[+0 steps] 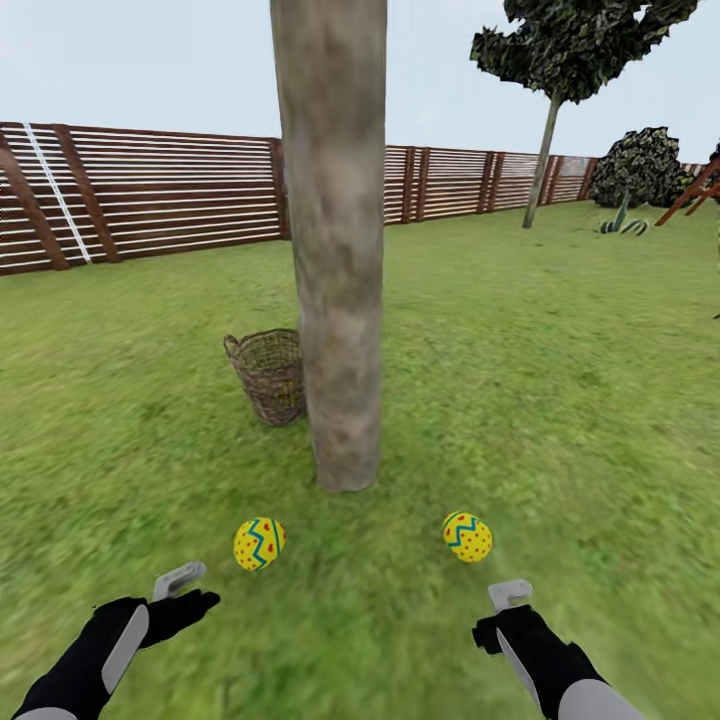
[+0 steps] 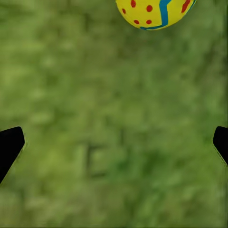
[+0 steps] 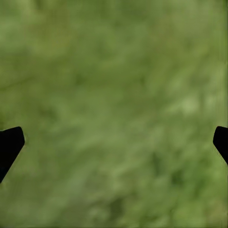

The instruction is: Take the three Easter eggs out of the wicker basket on the lawn in the garden, then place them on the lawn next to a single tree (choose any tree) so that all three eggs are next to the same tree and none are left in the basket.

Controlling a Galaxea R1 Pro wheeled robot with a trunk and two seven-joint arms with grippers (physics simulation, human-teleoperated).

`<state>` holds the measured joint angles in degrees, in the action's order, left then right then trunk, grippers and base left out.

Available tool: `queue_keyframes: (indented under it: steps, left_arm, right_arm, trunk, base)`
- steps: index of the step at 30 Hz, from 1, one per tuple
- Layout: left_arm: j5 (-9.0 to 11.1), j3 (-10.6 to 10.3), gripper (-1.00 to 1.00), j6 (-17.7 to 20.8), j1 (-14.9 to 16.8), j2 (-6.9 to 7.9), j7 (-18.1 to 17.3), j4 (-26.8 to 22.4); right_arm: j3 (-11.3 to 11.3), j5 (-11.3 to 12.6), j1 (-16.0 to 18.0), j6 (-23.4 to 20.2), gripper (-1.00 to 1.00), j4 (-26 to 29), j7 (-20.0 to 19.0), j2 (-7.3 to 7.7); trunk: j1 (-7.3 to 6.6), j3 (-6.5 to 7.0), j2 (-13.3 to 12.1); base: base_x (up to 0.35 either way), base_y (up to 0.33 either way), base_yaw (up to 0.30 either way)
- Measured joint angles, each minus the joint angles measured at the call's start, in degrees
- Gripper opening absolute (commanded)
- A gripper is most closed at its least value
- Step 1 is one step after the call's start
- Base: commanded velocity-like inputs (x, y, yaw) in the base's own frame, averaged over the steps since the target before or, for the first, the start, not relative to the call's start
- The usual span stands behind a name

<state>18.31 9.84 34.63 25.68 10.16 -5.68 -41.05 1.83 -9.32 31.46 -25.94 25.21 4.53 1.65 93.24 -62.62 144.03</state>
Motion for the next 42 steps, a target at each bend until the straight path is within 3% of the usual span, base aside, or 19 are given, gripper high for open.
queue_keyframes:
  steps: [29, 42]
  left_arm:
    - [0.1, 0.1, 1.0, 0.4, 0.0, 0.06, 0.0, 0.1]
    - [0.0, 0.0, 1.0, 0.4, 0.1, 0.05, 0.0, 0.1]
  right_arm:
    - [0.0, 0.0, 0.0, 0.0, 1.0, 0.0, 0.0, 0.0]
    - [0.0, -0.1, 0.0, 0.0, 1.0, 0.0, -0.2, 0.09]
  trunk:
    - [-0.75, 6.43, -0.4]
    - [-1.08, 9.55, -0.6]
  base:
    - [-0.013, 0.34, -0.002]
    - [0.0, 0.348, -0.242]
